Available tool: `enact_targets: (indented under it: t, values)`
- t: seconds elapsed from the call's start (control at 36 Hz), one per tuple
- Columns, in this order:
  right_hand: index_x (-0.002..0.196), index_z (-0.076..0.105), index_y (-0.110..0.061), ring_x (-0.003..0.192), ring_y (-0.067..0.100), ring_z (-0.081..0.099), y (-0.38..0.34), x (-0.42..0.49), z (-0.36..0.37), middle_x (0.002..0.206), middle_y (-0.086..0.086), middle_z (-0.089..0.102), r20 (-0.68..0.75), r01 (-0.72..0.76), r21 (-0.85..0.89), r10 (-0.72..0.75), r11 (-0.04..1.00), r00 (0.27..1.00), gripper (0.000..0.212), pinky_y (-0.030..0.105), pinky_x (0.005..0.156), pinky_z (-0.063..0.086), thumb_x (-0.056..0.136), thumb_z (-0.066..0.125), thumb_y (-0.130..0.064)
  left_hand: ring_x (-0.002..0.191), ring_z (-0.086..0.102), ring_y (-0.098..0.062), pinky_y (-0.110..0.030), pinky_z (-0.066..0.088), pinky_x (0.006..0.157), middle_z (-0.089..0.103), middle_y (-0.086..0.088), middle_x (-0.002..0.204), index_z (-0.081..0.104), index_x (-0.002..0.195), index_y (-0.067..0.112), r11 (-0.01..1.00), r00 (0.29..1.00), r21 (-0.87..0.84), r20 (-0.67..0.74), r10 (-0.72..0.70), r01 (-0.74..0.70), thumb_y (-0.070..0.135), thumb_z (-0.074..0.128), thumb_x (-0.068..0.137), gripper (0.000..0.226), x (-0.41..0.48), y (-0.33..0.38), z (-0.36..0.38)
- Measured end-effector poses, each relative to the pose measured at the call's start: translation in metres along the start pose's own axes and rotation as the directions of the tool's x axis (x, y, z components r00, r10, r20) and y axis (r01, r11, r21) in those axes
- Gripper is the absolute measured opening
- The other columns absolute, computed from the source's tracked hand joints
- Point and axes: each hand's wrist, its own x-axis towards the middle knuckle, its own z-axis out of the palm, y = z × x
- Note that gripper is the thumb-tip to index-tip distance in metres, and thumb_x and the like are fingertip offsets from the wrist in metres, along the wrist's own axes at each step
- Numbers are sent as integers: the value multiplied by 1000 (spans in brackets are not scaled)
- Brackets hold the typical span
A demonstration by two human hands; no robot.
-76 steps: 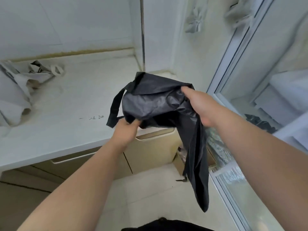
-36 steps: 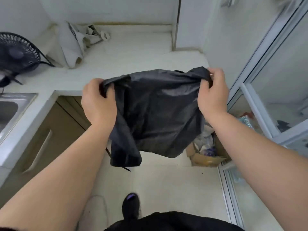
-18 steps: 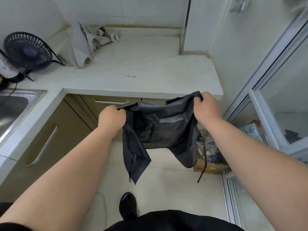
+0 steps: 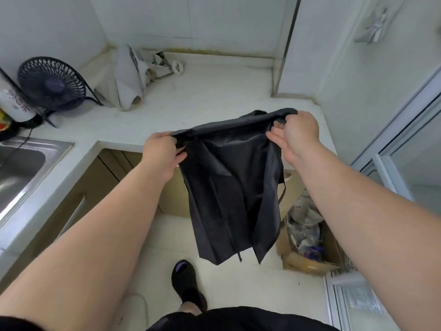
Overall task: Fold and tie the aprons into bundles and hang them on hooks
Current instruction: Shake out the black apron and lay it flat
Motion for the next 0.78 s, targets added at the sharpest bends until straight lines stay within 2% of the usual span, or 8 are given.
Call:
enact_targets:
  t: [0.08,0.14,0.25,0.33,0.42,0.56,0.69,0.78]
  values:
    - [101,54,-8,85,20,60,-4,26,27,90,8,57,-33,85,11,-85,996,996,28,35,84,56,91,29,0,107,59,-24,-38,48,98,57,-7,109,49,116,10,996,995,35,65,74,-77,2,39,100,20,27,19,8]
    - [100,54,-8,85,19,61,-9,44,44,92,7,59,-55,132,20,-131,991,990,26,33,83,55,89,31,0,105,57,-20,-36,46,97,57,-1,103,48,113,13,993,985,59,141,97,-106,8,39,102,16,48,31,13]
    - [90,55,-12,69,11,54,-19,82,80,82,0,57,-94,232,-41,-235,972,967,19,29,74,47,86,37,-5,88,56,-11,-27,45,77,59,3,96,55,111,23,976,969,132,200,143,-171,13,37,102,22,103,62,23]
    - [85,54,-17,75,12,55,-28,111,115,84,-1,58,-130,275,-51,-279,960,951,14,33,79,48,85,42,-12,76,50,-9,-24,37,64,55,5,86,57,116,29,962,964,186,218,156,-198,15,38,101,28,147,90,29]
    - [81,51,-21,80,17,55,-37,133,144,83,0,57,-172,308,-71,-316,949,933,12,35,76,47,86,44,-14,70,46,-7,-23,34,60,53,5,80,57,102,31,952,957,209,231,174,-223,13,36,101,28,182,115,36]
    - [78,45,-26,65,12,44,-46,169,181,75,-3,50,-179,354,-109,-369,929,912,17,31,64,35,89,43,-13,82,57,-7,-19,42,64,63,6,96,59,118,22,961,956,159,228,186,-225,12,37,101,30,239,141,51]
    - [93,47,-24,76,7,52,-57,214,199,84,-7,53,-154,373,-146,-394,916,906,16,19,70,42,95,39,-10,89,61,-4,-17,47,62,65,8,102,55,126,22,982,960,59,228,164,-182,12,40,101,31,280,154,77]
    - [99,44,-21,71,0,47,-61,242,206,82,-11,49,-153,369,-205,-402,906,903,14,13,64,39,97,37,-9,88,59,-5,-20,46,70,63,7,100,56,121,23,975,959,108,232,164,-193,9,39,100,30,304,158,97]
